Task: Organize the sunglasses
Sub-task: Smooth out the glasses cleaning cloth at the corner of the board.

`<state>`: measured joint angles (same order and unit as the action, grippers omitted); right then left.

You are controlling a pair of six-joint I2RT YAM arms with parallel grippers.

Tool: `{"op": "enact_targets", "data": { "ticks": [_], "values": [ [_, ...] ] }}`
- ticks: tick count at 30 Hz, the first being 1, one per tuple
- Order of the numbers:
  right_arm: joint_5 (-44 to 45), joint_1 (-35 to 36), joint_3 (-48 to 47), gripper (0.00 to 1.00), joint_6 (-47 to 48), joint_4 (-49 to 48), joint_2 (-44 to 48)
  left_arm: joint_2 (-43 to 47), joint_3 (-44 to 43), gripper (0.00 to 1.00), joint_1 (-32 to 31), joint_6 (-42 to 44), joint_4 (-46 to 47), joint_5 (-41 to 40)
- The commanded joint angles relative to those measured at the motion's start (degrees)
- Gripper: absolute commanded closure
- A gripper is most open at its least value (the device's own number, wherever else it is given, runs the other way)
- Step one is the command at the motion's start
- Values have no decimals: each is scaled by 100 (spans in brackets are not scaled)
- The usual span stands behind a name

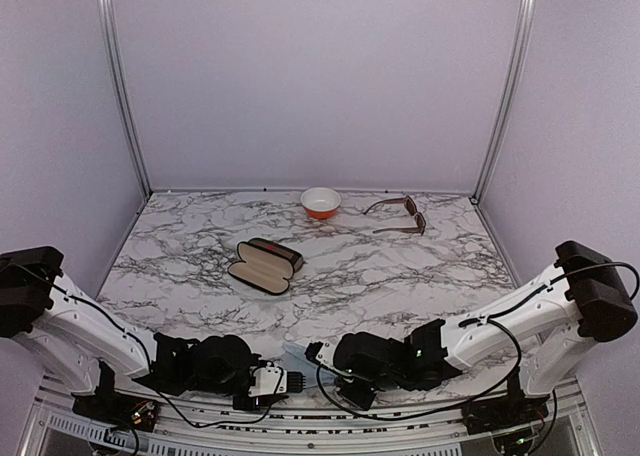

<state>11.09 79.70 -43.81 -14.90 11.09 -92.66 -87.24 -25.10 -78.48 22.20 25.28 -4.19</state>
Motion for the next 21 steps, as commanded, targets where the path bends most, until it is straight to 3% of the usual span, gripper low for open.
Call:
{"op": "enact_targets", "data": {
  "ticks": [1,7,11,21],
  "values": [
    [94,-34,82,100,-51,-11,152,-443,-126,66,-10,320,120,45],
    [119,-41,151,100,-75,7,301,-640,-28,75,-10,522,483,-251],
    [143,-39,154,100,-83,9,378,-716,-52,89,-10,592,557,-403],
    [266,-38,119,100,-98,39,498,-615,-39,100,-10,579,917,-360]
  ]
}}
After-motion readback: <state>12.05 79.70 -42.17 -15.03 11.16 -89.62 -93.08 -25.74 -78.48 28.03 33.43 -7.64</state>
